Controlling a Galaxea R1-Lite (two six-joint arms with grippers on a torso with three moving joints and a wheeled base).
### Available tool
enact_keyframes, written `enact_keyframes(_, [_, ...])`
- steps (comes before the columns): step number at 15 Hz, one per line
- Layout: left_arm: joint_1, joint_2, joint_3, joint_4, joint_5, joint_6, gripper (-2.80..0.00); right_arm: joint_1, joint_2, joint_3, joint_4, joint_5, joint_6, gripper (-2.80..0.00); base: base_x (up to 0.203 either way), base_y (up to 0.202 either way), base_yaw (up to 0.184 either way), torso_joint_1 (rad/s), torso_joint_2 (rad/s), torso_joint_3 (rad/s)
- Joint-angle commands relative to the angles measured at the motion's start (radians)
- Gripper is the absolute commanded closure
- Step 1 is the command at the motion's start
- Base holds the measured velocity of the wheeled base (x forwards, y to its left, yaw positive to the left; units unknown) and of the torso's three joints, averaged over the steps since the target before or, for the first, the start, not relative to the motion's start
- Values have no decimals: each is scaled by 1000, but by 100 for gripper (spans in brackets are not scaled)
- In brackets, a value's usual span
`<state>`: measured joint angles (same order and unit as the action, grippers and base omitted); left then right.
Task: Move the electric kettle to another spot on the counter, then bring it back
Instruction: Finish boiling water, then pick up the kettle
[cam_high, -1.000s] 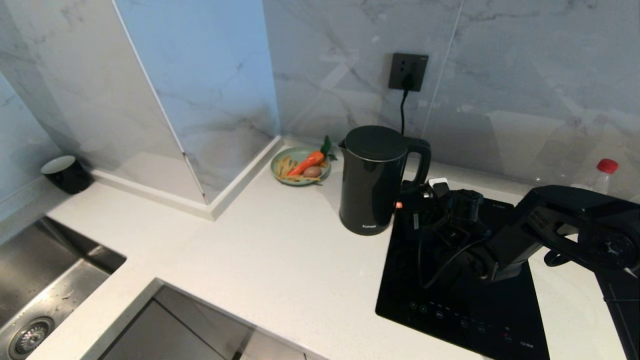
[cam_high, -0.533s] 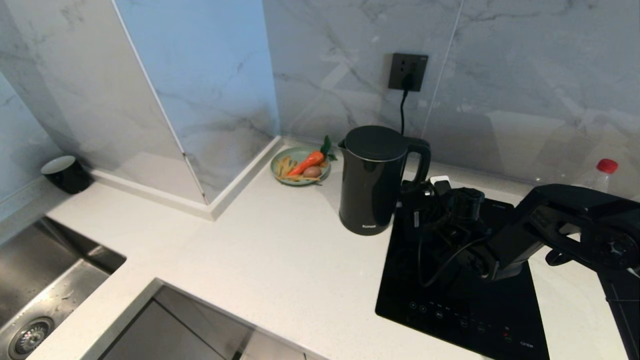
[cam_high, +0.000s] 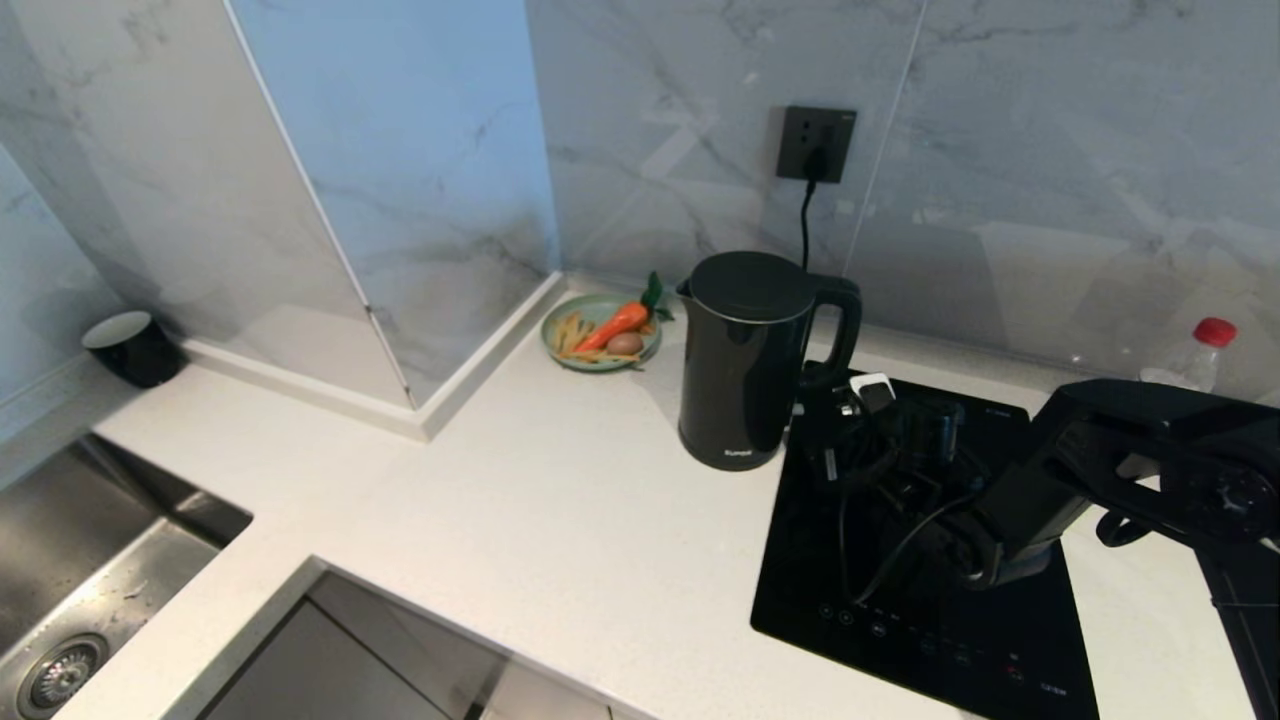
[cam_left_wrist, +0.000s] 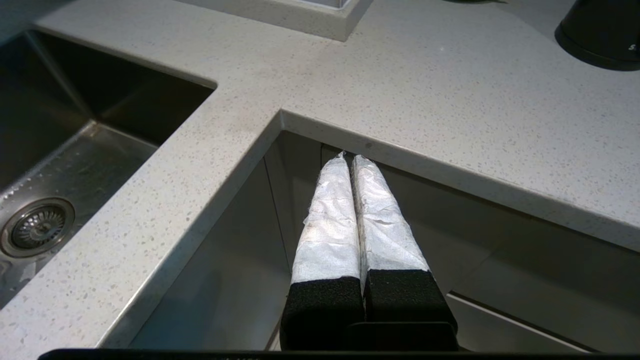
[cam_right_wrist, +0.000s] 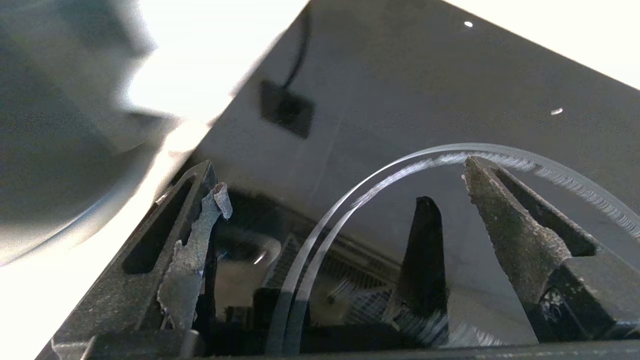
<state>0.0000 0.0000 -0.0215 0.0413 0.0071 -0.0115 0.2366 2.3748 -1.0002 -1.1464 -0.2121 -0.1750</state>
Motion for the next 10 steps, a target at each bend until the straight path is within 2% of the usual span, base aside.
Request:
enact_keyframes(1, [0,1,0,0,1,-1,0,30,-49,79,-8,-3,-7,-280,0,0,0,0,0,0])
enact_keyframes(4, [0,1,0,0,1,-1,0,78,-141,179,-10,-31,-7,-280,0,0,0,0,0,0])
enact_keyframes(7, [0,2,0,0,1,-2,0,160,-211,271,-8,-97,-12,-280,0,0,0,0,0,0])
enact_keyframes(8, [0,0,0,0,1,-2,0,170,-222,298,-12,-135,-35,-280,0,0,0,0,0,0])
enact_keyframes(10, [2,0,0,0,1,-1,0,169,-256,296,-14,-158,-58,-280,0,0,0,0,0,0])
